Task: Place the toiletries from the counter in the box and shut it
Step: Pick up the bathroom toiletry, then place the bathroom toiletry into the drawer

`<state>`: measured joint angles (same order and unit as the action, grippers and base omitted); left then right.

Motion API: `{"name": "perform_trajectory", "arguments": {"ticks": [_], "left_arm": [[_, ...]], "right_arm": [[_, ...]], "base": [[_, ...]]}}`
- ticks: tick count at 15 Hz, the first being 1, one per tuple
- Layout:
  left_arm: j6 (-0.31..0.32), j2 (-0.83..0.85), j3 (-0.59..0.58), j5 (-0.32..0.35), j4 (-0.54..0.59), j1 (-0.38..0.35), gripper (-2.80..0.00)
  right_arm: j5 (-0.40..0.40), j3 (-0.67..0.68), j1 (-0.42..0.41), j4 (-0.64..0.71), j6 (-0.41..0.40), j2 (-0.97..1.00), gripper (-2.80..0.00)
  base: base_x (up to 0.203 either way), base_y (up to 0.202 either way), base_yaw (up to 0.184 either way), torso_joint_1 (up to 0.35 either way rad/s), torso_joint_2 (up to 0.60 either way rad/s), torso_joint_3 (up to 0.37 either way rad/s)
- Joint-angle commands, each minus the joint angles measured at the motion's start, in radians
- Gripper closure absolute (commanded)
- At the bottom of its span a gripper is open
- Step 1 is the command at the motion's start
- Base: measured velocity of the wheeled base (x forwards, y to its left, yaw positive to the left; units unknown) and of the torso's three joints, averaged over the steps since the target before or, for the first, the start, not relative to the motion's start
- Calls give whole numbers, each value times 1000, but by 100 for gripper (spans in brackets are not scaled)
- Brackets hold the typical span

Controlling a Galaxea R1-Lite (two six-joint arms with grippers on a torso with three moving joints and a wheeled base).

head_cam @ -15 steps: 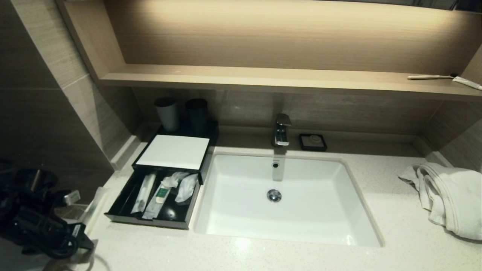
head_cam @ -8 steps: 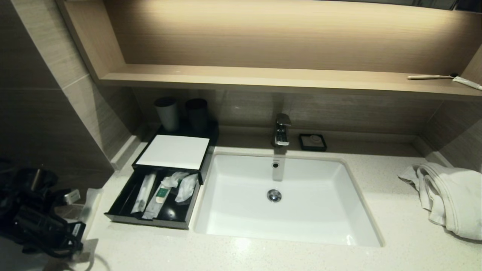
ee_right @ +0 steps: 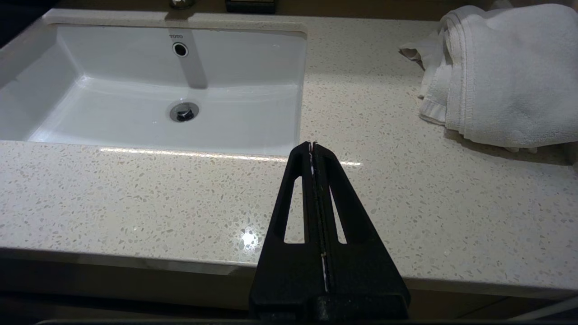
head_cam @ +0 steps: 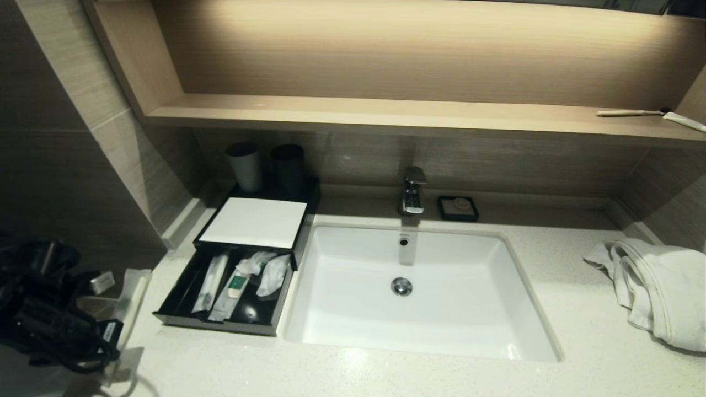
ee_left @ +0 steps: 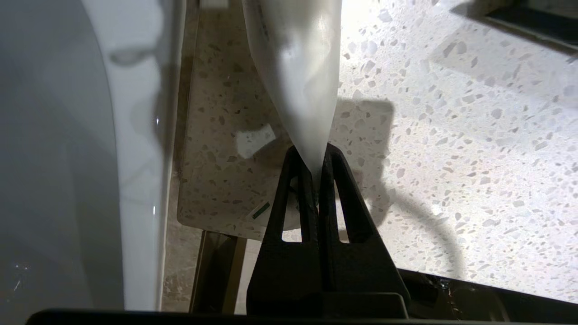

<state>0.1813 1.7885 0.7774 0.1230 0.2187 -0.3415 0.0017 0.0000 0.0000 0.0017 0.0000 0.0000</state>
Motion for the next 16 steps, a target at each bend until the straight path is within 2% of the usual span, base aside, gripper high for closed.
{"name": "perform_trajectory", "arguments": {"ticks": [1,6,12,14,16], "left_arm": [[1,-43,16,0,8,0,0],[3,-128,127,3,136,42,0],[3,-186,295,5,368,205,0],[1,-184,358,25,455,256,0],[0,-176,460,83,583,306,0]], "right_arm": [[0,0,0,0,0,0,0],[0,0,0,0,0,0,0],[0,0,0,0,0,0,0],[0,0,0,0,0,0,0],[0,0,0,0,0,0,0]], "base": [[0,0,0,0,0,0],[0,0,0,0,0,0],[0,0,0,0,0,0],[0,0,0,0,0,0],[0,0,0,0,0,0]]}}
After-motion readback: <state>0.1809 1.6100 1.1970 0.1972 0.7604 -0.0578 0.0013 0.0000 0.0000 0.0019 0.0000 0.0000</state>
